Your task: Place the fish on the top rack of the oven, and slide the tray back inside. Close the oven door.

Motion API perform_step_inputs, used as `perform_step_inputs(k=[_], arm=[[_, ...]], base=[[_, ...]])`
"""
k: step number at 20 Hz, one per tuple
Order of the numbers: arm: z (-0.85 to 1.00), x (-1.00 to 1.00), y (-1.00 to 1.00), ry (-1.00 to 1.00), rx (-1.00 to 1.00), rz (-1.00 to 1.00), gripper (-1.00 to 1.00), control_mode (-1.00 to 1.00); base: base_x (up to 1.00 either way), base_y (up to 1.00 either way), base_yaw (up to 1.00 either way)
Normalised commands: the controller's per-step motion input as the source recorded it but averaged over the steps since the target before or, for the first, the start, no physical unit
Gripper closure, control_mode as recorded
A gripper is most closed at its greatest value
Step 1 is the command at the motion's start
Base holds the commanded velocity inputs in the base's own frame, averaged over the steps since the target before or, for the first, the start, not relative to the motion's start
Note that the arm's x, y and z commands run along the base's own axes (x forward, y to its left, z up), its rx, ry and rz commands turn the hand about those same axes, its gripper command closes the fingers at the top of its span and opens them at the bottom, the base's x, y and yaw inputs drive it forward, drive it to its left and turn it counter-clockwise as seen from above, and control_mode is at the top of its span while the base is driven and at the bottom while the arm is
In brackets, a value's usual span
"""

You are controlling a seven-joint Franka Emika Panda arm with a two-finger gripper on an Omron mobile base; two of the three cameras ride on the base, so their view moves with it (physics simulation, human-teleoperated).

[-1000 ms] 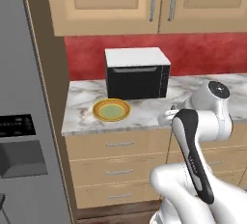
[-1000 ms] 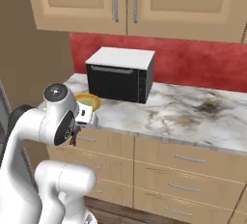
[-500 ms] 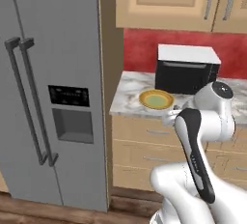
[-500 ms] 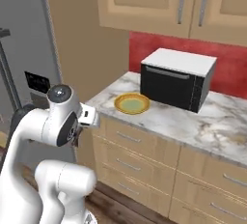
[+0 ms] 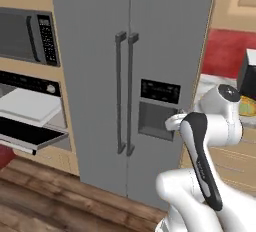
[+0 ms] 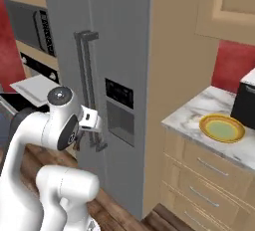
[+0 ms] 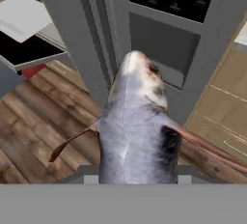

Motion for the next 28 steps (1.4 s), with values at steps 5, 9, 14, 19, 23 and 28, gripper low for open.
perform_step_inputs(k=[5,9,14,19,23,28], arm=[[0.00,0.00,0.00,0.00,0.00,0.00,1.00,1.00],[0.00,0.00,0.00,0.00,0.00,0.00,1.00,1.00],[0.00,0.00,0.00,0.00,0.00,0.00,1.00,1.00],[0.00,0.00,0.00,0.00,0.00,0.00,1.00,1.00],[0.00,0.00,0.00,0.00,0.00,0.00,1.00,1.00],[0.00,0.00,0.00,0.00,0.00,0.00,1.00,1.00]], base=[[0.49,1.00,0.33],[0.54,0.94,0.30],[0.47,0.82,0.28],[0.19,0.14,0.21],[0.26,0.00,0.13],[0.68,0.12,0.11]])
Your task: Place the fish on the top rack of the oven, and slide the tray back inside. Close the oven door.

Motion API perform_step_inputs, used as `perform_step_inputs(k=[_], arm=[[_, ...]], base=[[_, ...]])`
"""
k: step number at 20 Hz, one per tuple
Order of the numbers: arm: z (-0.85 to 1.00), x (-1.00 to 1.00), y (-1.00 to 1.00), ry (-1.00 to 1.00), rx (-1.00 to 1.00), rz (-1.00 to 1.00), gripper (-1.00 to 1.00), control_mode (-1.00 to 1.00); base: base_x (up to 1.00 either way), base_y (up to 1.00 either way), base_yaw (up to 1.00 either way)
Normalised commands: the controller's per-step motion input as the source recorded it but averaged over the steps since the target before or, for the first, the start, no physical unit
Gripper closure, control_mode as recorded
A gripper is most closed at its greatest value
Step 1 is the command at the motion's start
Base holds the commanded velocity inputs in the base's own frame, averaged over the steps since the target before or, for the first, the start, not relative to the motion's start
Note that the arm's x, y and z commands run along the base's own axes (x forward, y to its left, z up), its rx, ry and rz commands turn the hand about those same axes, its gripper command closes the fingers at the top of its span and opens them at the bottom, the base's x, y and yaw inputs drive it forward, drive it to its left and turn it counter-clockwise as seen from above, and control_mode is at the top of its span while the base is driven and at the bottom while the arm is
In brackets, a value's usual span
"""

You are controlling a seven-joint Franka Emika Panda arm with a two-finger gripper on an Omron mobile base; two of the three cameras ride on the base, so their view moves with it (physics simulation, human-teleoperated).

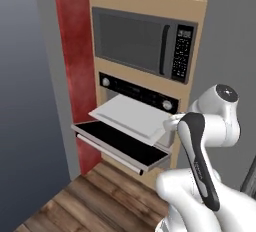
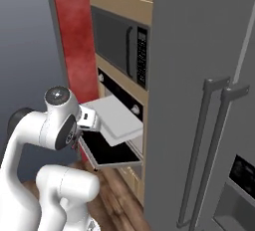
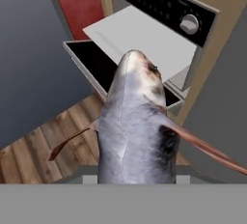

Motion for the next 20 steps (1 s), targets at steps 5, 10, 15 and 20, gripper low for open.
perform_step_inputs(k=[5,10,15,20], arm=[[0.00,0.00,0.00,0.00,0.00,0.00,1.00,1.00],[0.00,0.00,0.00,0.00,0.00,0.00,1.00,1.00],[0.00,0.00,0.00,0.00,0.00,0.00,1.00,1.00],[0.00,0.00,0.00,0.00,0.00,0.00,1.00,1.00]], base=[[0.58,0.00,0.08],[0.47,0.00,0.03],[0.52,0.00,0.02],[0.56,0.00,0.01]])
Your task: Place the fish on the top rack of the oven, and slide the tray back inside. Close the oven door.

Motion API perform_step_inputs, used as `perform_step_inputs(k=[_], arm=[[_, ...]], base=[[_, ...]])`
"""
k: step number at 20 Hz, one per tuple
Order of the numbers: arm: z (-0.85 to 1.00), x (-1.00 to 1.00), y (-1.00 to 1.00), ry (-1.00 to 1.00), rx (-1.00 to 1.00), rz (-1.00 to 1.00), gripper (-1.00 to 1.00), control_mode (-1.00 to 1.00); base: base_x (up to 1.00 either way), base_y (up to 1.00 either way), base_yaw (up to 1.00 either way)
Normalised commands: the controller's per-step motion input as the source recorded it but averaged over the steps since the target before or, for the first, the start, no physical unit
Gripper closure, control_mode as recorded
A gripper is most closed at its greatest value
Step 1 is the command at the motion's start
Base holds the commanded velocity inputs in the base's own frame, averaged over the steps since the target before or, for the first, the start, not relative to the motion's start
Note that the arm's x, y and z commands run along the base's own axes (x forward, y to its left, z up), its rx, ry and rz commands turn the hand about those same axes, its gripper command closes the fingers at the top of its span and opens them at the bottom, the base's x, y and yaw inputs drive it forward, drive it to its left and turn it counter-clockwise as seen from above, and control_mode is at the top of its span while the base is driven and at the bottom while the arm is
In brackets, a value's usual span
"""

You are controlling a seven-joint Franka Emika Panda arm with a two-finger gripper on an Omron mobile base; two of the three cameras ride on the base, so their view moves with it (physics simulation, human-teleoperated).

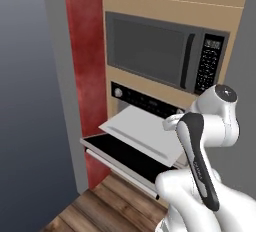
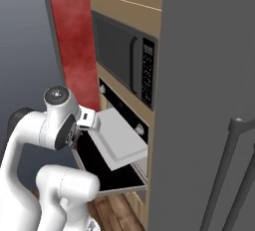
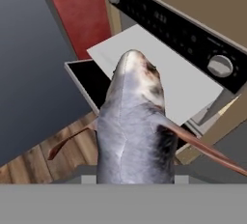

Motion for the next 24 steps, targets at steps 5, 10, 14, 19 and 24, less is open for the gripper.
perform_step_inputs(k=[5,10,14,19,24], arm=[[0.00,0.00,0.00,0.00,0.00,0.00,1.00,1.00],[-0.17,0.13,0.10,0.00,-0.02,0.01,1.00,-1.00],[-0.04,0.00,0.00,0.01,0.00,0.03,1.00,-1.00],[-0.07,0.01,0.04,0.00,0.00,0.00,1.00,-1.00],[-0.37,0.20,0.45,0.00,-0.06,0.01,1.00,-1.00]], base=[[0.41,0.08,0.01],[0.07,0.04,0.00],[0.00,0.00,0.00],[0.00,0.00,0.00],[0.00,0.00,0.00]])
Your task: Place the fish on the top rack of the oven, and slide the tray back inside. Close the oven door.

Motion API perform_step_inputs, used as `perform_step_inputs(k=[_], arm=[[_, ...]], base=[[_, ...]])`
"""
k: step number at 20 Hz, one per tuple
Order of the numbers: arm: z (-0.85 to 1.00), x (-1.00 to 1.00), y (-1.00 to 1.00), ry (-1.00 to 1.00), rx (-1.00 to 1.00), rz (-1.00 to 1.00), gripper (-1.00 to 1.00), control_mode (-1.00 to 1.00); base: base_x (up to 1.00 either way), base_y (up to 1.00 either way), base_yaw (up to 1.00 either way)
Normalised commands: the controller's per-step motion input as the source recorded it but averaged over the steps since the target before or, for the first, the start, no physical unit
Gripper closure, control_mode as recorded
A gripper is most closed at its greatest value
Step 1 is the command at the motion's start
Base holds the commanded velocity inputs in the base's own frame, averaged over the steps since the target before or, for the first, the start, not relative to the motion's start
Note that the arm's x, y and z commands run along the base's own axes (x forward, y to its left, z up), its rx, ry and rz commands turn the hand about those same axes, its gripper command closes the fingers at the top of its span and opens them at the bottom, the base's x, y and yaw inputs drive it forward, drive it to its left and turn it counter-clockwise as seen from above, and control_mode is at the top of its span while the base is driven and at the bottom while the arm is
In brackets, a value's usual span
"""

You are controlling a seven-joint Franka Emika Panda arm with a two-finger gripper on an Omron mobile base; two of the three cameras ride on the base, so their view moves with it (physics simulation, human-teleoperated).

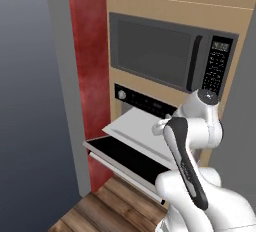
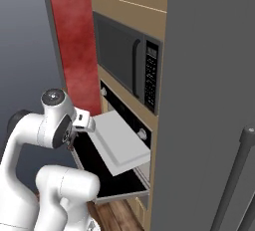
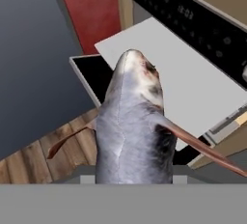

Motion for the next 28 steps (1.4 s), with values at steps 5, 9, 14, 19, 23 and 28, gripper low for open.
perform_step_inputs(k=[5,9,14,19,23,28], arm=[[-0.34,0.29,0.15,0.03,-0.08,0.09,1.00,-1.00],[-0.26,0.34,-0.09,0.09,-0.04,0.18,1.00,-1.00],[-0.16,0.47,-0.01,0.13,-0.08,0.15,1.00,-1.00],[-0.26,0.59,0.02,0.03,-0.14,0.01,1.00,-1.00],[-0.30,0.51,0.00,0.00,-0.09,0.00,1.00,-1.00],[-0.32,0.51,0.00,0.00,-0.06,0.00,1.00,-1.00]], base=[[0.00,0.00,0.00],[0.00,0.00,0.00],[0.00,0.00,0.00],[0.00,0.00,0.00],[0.00,0.00,0.00],[0.00,0.00,0.00]])
